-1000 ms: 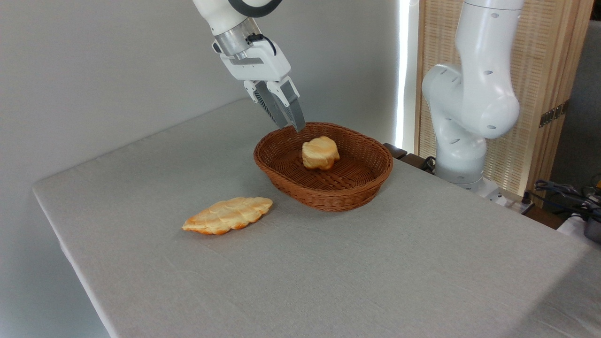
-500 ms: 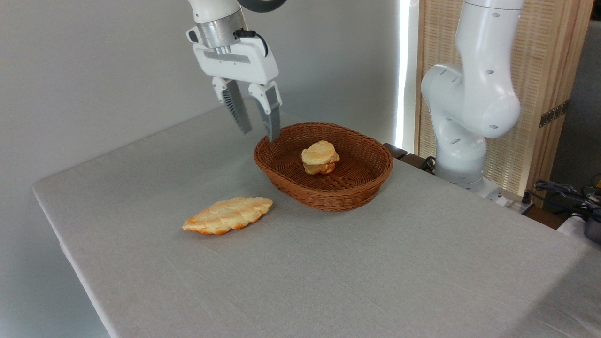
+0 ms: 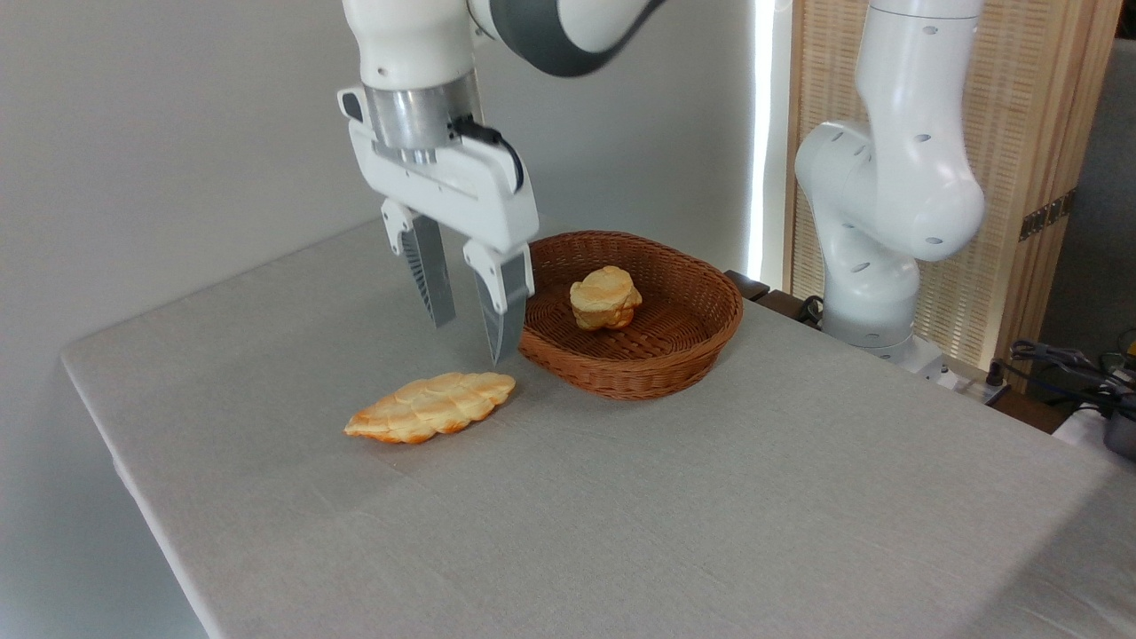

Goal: Put bread into the basket

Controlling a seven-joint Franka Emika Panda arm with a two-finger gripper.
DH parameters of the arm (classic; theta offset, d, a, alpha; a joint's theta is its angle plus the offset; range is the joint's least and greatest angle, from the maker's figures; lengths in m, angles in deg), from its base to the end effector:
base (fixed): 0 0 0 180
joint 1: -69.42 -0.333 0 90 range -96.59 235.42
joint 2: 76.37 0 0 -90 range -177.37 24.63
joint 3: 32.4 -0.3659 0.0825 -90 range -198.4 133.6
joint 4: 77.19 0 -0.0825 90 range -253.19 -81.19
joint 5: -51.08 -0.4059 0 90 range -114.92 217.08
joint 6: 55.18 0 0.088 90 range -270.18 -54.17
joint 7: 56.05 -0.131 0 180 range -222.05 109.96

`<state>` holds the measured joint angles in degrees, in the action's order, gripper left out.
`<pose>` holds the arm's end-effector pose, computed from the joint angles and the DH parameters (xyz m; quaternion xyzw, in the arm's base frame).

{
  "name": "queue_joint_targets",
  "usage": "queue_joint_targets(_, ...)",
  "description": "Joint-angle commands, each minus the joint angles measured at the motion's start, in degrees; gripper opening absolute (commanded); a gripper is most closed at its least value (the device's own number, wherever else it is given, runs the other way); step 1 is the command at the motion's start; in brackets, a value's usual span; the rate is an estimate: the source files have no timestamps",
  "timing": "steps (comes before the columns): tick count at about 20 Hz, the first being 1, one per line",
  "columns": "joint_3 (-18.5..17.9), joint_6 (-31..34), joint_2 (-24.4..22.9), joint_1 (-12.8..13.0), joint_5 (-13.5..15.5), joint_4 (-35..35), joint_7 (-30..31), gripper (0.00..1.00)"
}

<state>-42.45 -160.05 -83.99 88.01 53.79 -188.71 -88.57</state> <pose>0.5317 -0.0804 0.5588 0.9377 -0.3456 0.0144 0.0322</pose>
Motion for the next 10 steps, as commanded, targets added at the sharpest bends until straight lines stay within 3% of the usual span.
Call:
queue_joint_targets(1,-3.8,-0.6,1.7,0.7,2.4,2.3,-8.8,1.00)
queue_joint_targets(5,-6.0,-0.2,2.2,0.7,5.5,2.3,-12.2,1.00)
queue_joint_targets(10,-5.8,-0.2,3.0,0.8,5.6,2.3,-11.7,1.00)
